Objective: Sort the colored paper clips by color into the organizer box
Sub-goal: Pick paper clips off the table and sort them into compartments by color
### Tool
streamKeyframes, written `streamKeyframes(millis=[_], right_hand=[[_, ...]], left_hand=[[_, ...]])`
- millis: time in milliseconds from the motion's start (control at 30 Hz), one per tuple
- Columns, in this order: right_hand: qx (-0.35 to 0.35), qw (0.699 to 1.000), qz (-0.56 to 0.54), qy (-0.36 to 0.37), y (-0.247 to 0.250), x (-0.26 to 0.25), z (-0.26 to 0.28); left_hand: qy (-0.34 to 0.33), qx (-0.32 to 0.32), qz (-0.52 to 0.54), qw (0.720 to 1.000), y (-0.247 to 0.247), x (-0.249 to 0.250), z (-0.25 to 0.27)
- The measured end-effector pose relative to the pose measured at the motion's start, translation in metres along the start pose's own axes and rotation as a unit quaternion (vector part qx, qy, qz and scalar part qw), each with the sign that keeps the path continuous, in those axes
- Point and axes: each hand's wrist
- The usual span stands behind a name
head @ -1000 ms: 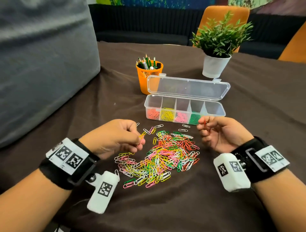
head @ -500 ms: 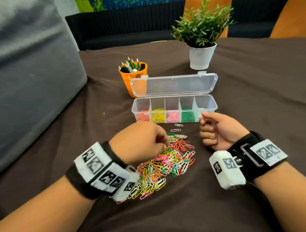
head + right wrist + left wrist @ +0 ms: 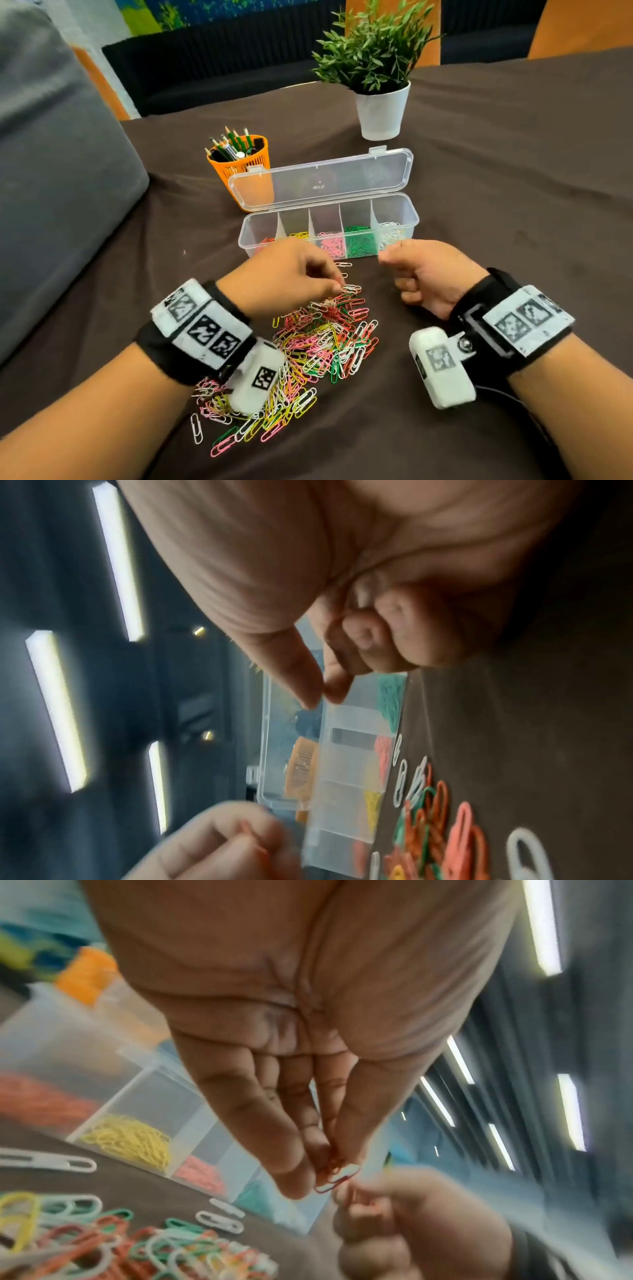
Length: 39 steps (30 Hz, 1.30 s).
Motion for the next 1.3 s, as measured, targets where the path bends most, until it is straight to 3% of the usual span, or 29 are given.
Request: streamKeyframes(millis=[67,133,200,367,500,533,567,633,667,700,767,833,867,933,967,1033,1133,1200,1300], right_hand=[[0.007,0.979,0.187,0.086,-0.007,-0.004,0.005],[0.015,0.923,0.355,0.148,-0.014,-0.008,0.007],[0.007,0.873,0.464,0.152,-0.024,-0.012,0.004],[-0.008,0.785,0.608,0.117,-0.046,-0.021,0.0],[-0.038,0.735,0.668,0.107,-0.047,-0.027,-0.003],[-0.041,0.741,0.663,0.096,-0.045,-0.029,-0.004],[-0.046,0.78,0.62,0.075,-0.041,-0.03,-0.004],[-0.068,0.924,0.376,-0.02,-0.036,-0.031,-0.005],[-0.078,0.967,0.233,-0.073,-0.035,-0.031,-0.005],[-0.078,0.982,0.143,-0.095,-0.037,-0.031,-0.005],[-0.067,0.988,0.119,-0.076,-0.041,-0.028,-0.007],[-0.074,0.973,0.218,-0.027,-0.051,-0.024,-0.009],[-0.082,0.946,0.313,0.006,-0.057,-0.024,-0.007],[-0.074,0.836,0.536,0.093,-0.064,-0.021,-0.005],[-0.064,0.778,0.611,0.135,-0.066,-0.019,-0.004],[-0.052,0.716,0.672,0.179,-0.07,-0.018,-0.001],[-0.055,0.701,0.686,0.184,-0.07,-0.017,-0.001],[-0.055,0.708,0.68,0.181,-0.067,-0.019,-0.002],[-0.045,0.763,0.624,0.164,-0.058,-0.025,-0.003]], left_hand=[[0.057,0.032,0.142,0.988,0.007,-0.004,0.012],[0.082,0.057,0.234,0.967,0.008,-0.01,0.023],[0.099,0.082,0.318,0.939,0.005,-0.018,0.031],[0.141,0.118,0.51,0.841,0.005,-0.035,0.037],[0.147,0.121,0.563,0.804,0.005,-0.049,0.039],[0.15,0.122,0.571,0.798,0.006,-0.052,0.04],[0.154,0.123,0.577,0.792,0.007,-0.054,0.04],[0.165,0.124,0.597,0.776,0.012,-0.058,0.042],[0.173,0.123,0.609,0.764,0.014,-0.058,0.042],[0.182,0.118,0.621,0.753,0.015,-0.059,0.043],[0.19,0.092,0.632,0.746,0.015,-0.056,0.044],[0.19,0.08,0.604,0.77,0.013,-0.054,0.045],[0.182,0.086,0.554,0.808,0.012,-0.053,0.047],[0.146,0.099,0.359,0.916,0.011,-0.053,0.05],[0.121,0.093,0.253,0.955,0.012,-0.053,0.052],[0.1,0.071,0.122,0.985,0.012,-0.052,0.05],[0.101,0.038,-0.02,0.994,0.017,-0.048,0.045],[0.091,0.013,-0.116,0.989,0.02,-0.046,0.042],[0.066,-0.031,-0.202,0.977,0.02,-0.045,0.036]])
Point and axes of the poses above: each hand's wrist, its own z-axis away from the middle knuckle, its own y-axis out of the back of the hand, x = y × z, and after that the axes turned 5 degrees about x, right-handed
